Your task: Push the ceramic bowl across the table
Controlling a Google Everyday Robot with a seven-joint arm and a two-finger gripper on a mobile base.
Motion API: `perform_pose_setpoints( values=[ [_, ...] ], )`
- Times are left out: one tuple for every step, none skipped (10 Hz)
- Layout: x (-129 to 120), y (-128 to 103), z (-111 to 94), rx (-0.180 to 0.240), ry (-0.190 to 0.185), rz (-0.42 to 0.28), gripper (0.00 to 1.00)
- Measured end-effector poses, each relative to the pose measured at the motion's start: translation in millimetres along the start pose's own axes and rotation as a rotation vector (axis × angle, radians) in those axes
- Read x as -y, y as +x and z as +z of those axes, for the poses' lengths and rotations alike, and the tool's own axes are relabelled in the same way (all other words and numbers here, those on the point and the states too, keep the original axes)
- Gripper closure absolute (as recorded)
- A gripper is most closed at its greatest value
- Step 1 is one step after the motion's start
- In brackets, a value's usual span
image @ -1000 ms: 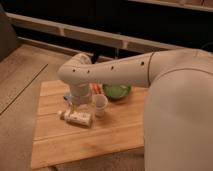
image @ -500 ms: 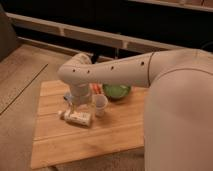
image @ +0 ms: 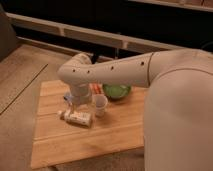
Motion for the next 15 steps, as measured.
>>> perform_pose_setpoints(
  values=[
    [0.8, -0.7, -0.2, 0.002, 0.002, 0.000, 0.35],
    [5.1, -7.7, -4.6, 0.026, -0.003, -0.008, 0.35],
    [21.6, -23.6, -13.0, 0.074, 0.007, -0.018, 0.35],
    [38.0, -36.5, -21.3, 0.112, 0.021, -0.023, 0.35],
    [72.1, -58.1, -38.3, 0.180, 0.049, -0.020, 0.35],
    [87.5, -64.4, -43.4, 0.200, 0.060, -0.006, 0.35],
    [89.9, -65.6, -43.7, 0.204, 0.064, -0.005, 0.35],
    [83.9, -65.0, -43.5, 0.203, 0.057, -0.012, 0.35],
    [83.1, -65.1, -43.9, 0.204, 0.056, -0.013, 0.35],
    [83.9, -65.2, -43.8, 0.204, 0.061, -0.015, 0.35],
    [90.1, -67.8, -40.6, 0.206, 0.074, -0.005, 0.35],
    [101.1, -70.1, -31.4, 0.200, 0.084, 0.018, 0.35],
    [120.5, -69.7, -19.4, 0.180, 0.099, 0.047, 0.35],
    [141.1, -67.3, -7.7, 0.158, 0.115, 0.078, 0.35],
    [172.7, -70.3, 9.8, 0.135, 0.119, 0.121, 0.35]
  ],
)
